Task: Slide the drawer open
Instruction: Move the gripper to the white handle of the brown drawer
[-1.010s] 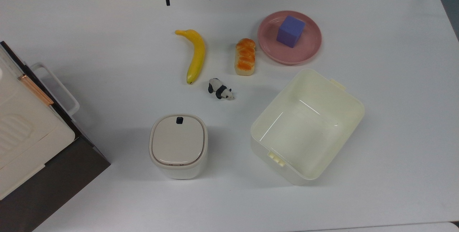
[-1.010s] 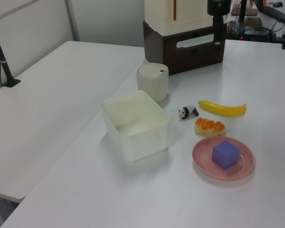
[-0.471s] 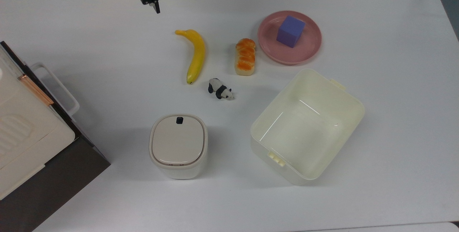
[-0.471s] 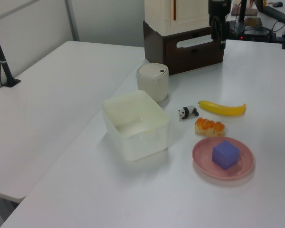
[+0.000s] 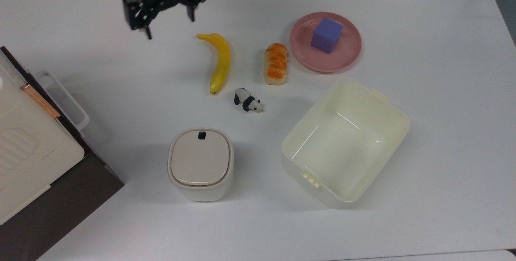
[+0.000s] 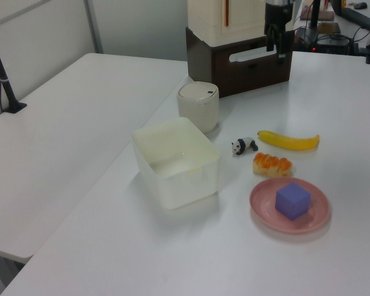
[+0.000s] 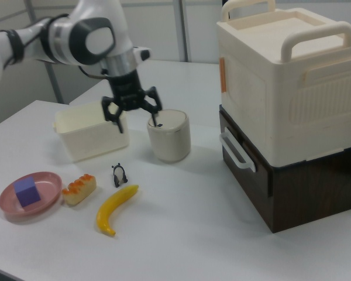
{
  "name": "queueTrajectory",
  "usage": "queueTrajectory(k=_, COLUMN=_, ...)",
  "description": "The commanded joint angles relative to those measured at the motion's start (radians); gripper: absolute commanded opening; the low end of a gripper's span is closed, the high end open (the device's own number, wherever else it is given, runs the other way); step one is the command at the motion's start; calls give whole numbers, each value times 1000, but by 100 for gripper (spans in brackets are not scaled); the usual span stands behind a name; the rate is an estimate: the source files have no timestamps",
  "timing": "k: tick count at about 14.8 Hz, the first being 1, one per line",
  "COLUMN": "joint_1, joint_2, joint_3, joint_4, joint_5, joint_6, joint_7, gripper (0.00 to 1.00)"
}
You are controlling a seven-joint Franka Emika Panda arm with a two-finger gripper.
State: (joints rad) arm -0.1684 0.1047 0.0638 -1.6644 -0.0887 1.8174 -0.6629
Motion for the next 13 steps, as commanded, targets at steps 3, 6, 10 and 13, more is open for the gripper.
queueTrajectory(k=3, joint_1=-54, joint_2=73, joint_3=1, joint_4=-9, joint_5=-55, joint_6=172, joint_7=-139, gripper=100)
queueTrajectory(k=6, joint_1=-81, joint_2=105, joint_3=2, joint_4=-8, joint_5=-132, joint_6=226, joint_7=-149, gripper=100)
queueTrajectory(k=10, joint_1=-121, joint_2=130, joint_3=1, joint_4=-3, joint_5=-158, joint_6=293, joint_7=-210, gripper=100)
queueTrajectory(k=13, joint_1=-151, joint_2=150, joint_3=1, joint_4=-1, joint_5=-160, joint_6=385, joint_7=-216, gripper=100)
